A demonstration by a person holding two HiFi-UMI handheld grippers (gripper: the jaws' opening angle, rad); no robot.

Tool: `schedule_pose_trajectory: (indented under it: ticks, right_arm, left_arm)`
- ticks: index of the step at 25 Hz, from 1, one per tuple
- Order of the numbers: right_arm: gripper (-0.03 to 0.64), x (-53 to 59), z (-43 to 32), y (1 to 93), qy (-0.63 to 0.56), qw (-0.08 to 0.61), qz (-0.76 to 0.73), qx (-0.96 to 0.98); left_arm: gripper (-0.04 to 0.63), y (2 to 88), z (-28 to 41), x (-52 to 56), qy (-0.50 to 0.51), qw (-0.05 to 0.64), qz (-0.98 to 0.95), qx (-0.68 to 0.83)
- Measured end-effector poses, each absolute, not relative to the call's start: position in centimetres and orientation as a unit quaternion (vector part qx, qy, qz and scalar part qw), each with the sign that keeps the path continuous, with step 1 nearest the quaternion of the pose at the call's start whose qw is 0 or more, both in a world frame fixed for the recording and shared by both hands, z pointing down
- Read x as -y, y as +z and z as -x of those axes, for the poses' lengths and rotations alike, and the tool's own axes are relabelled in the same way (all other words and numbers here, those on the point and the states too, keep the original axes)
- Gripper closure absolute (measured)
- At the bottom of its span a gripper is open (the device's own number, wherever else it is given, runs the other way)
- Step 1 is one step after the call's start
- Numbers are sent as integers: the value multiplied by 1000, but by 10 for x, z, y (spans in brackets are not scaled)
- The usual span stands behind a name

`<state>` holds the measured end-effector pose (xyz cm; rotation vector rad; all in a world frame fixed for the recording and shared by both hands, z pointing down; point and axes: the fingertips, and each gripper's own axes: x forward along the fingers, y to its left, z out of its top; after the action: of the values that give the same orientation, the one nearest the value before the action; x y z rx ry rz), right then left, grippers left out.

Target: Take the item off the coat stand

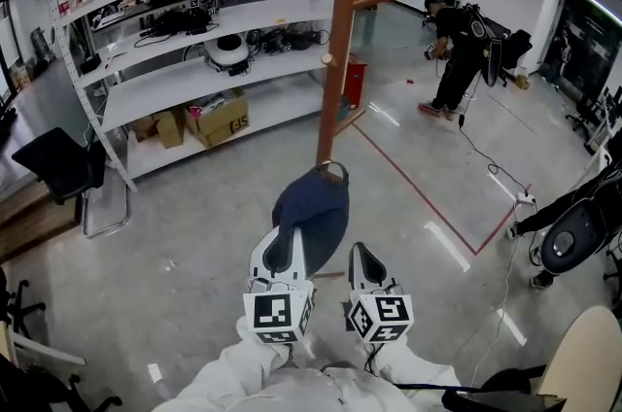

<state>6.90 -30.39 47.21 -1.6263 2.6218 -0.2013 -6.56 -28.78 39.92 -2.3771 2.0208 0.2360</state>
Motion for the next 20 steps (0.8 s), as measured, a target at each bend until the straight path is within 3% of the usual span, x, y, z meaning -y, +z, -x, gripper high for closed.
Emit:
schedule_pose_trajectory:
  ticks: [9, 20]
  right_arm:
    - [606, 305, -82, 471, -57, 17, 521, -851]
    - [606, 296, -92, 471, -51, 26, 517, -854]
  left_arm:
    - [575, 448, 52, 276, 49, -45, 757, -650]
    - [575, 451, 45, 268, 49, -41, 750, -658]
